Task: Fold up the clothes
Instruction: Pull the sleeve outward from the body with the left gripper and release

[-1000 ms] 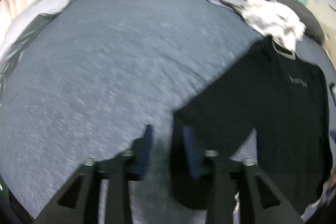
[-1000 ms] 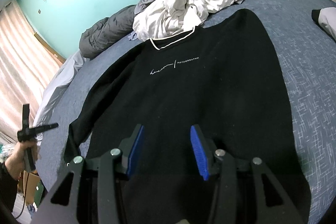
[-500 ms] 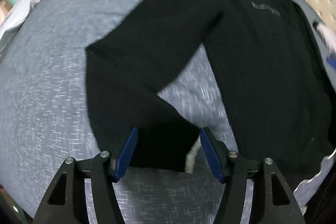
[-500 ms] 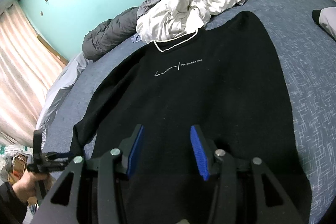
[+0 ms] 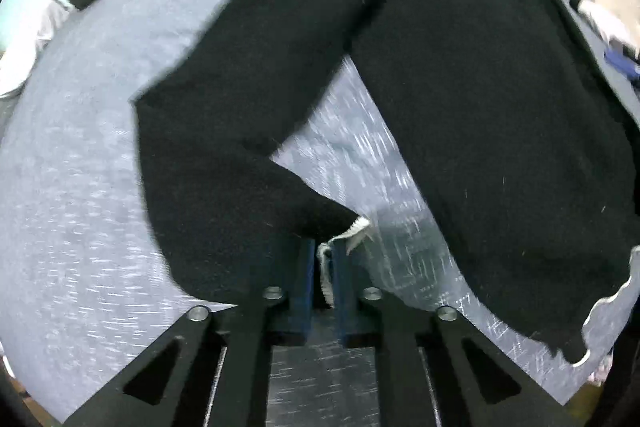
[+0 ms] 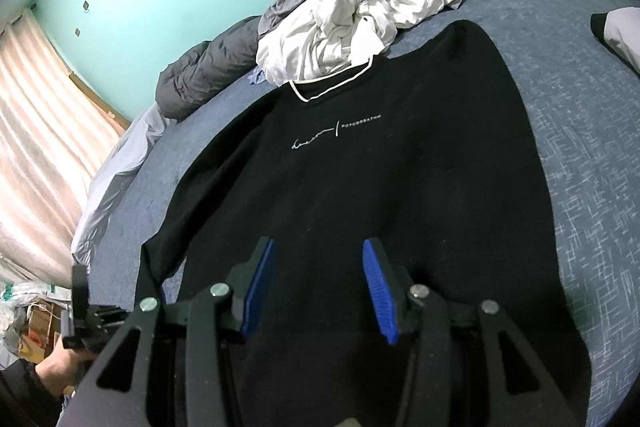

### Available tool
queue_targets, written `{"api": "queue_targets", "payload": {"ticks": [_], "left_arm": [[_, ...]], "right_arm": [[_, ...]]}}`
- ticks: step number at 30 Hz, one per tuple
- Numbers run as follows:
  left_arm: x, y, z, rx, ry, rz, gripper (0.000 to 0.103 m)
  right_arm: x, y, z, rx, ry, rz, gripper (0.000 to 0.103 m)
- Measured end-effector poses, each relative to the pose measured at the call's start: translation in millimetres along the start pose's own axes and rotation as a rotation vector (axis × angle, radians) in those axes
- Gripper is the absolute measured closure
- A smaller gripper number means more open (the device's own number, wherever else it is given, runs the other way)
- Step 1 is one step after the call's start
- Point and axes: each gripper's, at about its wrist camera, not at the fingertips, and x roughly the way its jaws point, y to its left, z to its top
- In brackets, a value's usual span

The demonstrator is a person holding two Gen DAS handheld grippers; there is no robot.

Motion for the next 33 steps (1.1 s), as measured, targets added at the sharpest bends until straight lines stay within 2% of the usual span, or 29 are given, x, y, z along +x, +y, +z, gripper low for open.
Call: {"api": "queue_targets", "payload": {"ticks": [4, 8, 14, 17, 21, 23, 25, 28, 30, 33], "left_arm": [[-29, 32, 3, -0.103, -0.066, -0.031, 0.095], [-57, 69, 5, -0.164, -0.113, 0.006, 0.096], [-69, 153, -6, -0.335, -0.159, 0.022, 0.096], [-72, 183, -10, -0.405, -0.178, 0.035, 0.096], [-77, 219, -14, -0.499, -0.204, 0.051, 0.097], [-79, 238, -17, -0.546, -0.218, 0.059, 0.097], [-85, 243, -20, -0.567, -0.245, 0.052, 0.096], [-92, 229, -25, -0.546, -0.254, 0.013, 0.091], [-95, 219, -28, -0.531, -0.256, -0.016, 0.082], [-100, 203, -33, -0.507, -0.259, -0.059, 0.077]], "right_arm": [[0, 0, 0, 0.002, 0.001, -0.003, 0.057], [-4, 2, -1, -0.003, -0.003, -0.012, 0.057], [-19, 7, 0, -0.020, -0.017, -0.037, 0.057], [-34, 6, 2, -0.040, -0.015, -0.056, 0.057], [-63, -3, 5, -0.073, 0.000, -0.128, 0.057], [-80, -15, 9, -0.052, 0.010, -0.155, 0.057], [-97, -30, 14, -0.013, 0.019, -0.172, 0.057], [-116, -54, 14, 0.064, 0.045, -0.186, 0.046], [-121, -70, 9, 0.113, 0.079, -0.198, 0.046], [-116, -91, -5, 0.204, 0.146, -0.190, 0.046]]}}
